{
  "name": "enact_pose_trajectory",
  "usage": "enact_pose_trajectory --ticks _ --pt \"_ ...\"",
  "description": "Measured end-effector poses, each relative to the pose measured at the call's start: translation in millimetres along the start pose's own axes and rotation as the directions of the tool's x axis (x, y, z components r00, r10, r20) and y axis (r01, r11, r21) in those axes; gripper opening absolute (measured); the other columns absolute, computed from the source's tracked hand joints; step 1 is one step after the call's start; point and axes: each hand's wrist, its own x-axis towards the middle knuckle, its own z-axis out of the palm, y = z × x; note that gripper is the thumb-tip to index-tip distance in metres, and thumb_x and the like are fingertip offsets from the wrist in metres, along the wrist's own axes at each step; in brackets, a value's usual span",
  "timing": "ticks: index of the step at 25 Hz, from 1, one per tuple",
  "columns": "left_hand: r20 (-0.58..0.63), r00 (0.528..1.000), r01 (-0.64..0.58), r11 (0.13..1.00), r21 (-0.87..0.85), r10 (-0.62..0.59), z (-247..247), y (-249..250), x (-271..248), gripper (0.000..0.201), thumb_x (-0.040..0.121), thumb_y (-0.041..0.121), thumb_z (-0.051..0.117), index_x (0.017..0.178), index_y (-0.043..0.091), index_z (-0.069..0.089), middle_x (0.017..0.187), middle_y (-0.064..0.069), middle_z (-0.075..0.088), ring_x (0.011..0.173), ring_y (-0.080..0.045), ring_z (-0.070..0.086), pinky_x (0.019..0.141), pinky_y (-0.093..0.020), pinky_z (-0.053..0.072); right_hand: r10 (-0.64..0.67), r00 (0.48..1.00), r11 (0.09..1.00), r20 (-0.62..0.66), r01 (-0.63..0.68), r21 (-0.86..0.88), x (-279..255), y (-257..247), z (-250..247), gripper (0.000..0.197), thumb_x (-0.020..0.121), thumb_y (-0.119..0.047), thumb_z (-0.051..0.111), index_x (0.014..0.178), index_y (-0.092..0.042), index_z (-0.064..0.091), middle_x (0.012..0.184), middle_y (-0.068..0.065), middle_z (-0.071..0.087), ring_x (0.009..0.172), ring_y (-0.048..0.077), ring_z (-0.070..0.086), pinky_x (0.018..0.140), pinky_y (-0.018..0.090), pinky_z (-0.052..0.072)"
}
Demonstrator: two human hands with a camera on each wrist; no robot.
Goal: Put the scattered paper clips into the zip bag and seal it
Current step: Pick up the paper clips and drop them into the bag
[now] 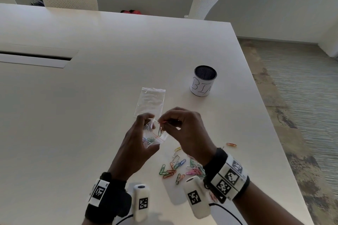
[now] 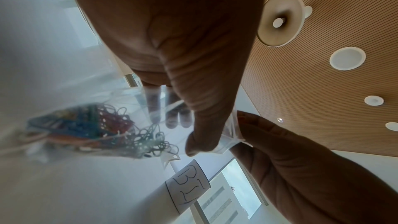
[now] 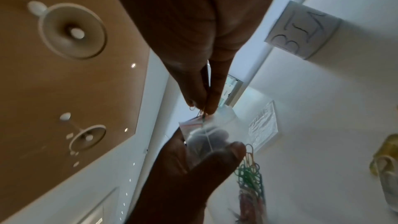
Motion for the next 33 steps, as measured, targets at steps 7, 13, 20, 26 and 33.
enact_pose_trajectory --ticks 7,13,20,26,33 --pt "-0.014 1.0 -0.021 1.0 -0.007 0.021 3 -6 0 0.075 0.077 0.006 0.084 0.135 0.031 0.043 0.116 0.013 0.065 0.101 -0.007 0.068 0.081 -0.03 0.059 -0.064 0.955 0.95 0.291 0.148 -0.276 12 -11 14 0.021 0.089 -0.006 0.078 0.11 -0.01 0.08 0.105 0.007 0.081 0.087 0.013 0.078 0.073 0.006 0.05" --pt "-0.022 1.0 -0.019 1.0 -0.006 0.019 3 -5 -1 0.075 0.077 0.007 0.084 0.132 0.035 0.042 0.116 0.019 0.062 0.102 -0.008 0.067 0.077 -0.027 0.06 -0.165 0.956 0.952 0.244 0.219 -0.215 19 -20 -3 0.014 0.091 -0.01 0.076 0.104 -0.008 0.081 0.098 0.003 0.08 0.084 0.007 0.076 0.076 0.017 0.06" --pt "-0.027 0.999 -0.019 1.0 0.02 0.019 0 -8 -1 0.081 0.075 0.006 0.087 0.137 0.029 0.041 0.111 0.017 0.058 0.106 0.0 0.061 0.08 -0.004 0.048 -0.001 0.983 0.943 0.186 0.063 -0.327 -7 10 -36 0.012 0.093 -0.013 0.075 0.104 -0.013 0.077 0.097 -0.001 0.077 0.082 0.004 0.071 0.077 0.02 0.061" --pt "-0.025 0.999 -0.03 0.999 0.044 0.031 -2 -10 0 0.084 0.075 0.007 0.089 0.139 0.029 0.04 0.112 0.008 0.06 0.107 -0.006 0.064 0.081 -0.007 0.052 0.2 0.848 0.896 0.491 0.044 -0.441 -43 36 -15 0.038 0.091 -0.048 0.072 0.124 -0.03 0.067 0.132 -0.01 0.06 0.113 0.004 0.055 0.098 0.027 0.053" --pt "-0.037 0.998 -0.04 0.998 0.05 0.042 -3 -10 -1 0.084 0.073 0.003 0.088 0.138 0.03 0.042 0.11 0.009 0.06 0.104 0.001 0.062 0.081 -0.005 0.049 0.039 0.749 0.883 0.661 0.284 -0.374 -53 40 9 0.023 0.09 -0.031 0.075 0.113 -0.026 0.073 0.12 -0.007 0.066 0.114 0.012 0.054 0.1 0.026 0.039"
